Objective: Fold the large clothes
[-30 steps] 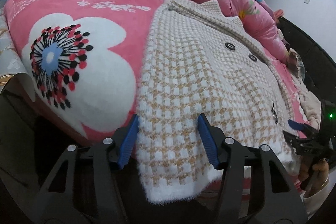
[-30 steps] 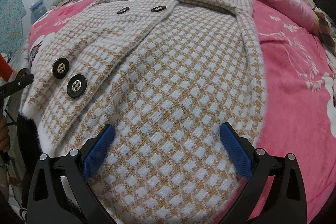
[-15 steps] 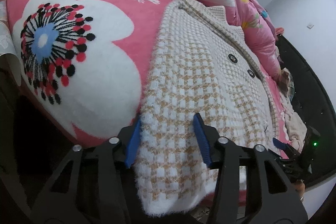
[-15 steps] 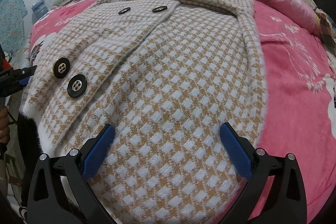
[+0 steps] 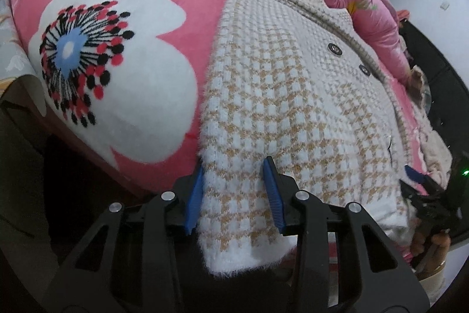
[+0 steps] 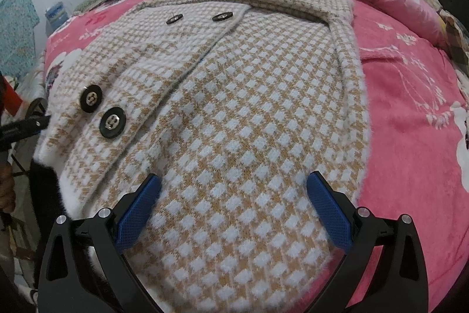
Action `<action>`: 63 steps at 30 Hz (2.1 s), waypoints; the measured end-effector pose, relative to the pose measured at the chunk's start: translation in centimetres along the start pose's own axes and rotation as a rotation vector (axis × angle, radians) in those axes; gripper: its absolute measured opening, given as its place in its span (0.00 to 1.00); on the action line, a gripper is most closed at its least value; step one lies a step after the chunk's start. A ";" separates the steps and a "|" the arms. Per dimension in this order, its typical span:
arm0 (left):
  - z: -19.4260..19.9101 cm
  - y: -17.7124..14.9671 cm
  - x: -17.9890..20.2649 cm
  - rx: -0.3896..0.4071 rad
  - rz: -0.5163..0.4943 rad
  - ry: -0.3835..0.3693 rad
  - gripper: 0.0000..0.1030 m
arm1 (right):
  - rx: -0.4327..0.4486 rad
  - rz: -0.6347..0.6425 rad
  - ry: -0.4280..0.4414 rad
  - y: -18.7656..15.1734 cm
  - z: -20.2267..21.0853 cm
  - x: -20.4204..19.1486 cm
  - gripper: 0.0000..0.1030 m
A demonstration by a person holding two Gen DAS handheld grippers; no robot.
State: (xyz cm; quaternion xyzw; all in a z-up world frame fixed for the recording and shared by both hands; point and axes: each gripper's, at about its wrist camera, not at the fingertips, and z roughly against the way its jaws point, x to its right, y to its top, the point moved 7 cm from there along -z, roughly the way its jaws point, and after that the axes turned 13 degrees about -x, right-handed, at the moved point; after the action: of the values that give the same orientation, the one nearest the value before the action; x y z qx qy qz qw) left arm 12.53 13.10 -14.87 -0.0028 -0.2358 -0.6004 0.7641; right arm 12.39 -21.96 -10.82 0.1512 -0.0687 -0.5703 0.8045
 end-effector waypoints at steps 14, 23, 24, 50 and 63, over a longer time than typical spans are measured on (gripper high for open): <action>0.2 -0.5 0.2 0.004 -0.027 0.033 0.36 | 0.096 -0.289 0.130 -2.9 5.1 7.1 0.94; 0.4 -1.0 0.5 0.005 -0.045 0.064 0.36 | 0.042 -0.306 0.236 -4.9 3.2 5.7 0.84; 0.5 -1.1 0.5 0.006 -0.045 0.066 0.36 | 0.038 -0.298 0.243 -4.8 3.0 5.3 0.83; 0.5 -1.5 0.4 0.012 -0.036 0.041 0.36 | 0.012 -0.418 0.663 -6.4 2.5 4.1 0.56; -0.1 -1.7 0.2 0.015 0.019 -0.027 0.34 | 0.017 -0.409 0.579 -5.9 1.7 3.8 0.41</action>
State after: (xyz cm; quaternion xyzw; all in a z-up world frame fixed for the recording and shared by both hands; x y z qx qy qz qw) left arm 11.04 12.44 -15.33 -0.0072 -0.2508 -0.5913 0.7664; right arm 7.94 -27.58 -11.34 0.3240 0.1890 -0.6524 0.6585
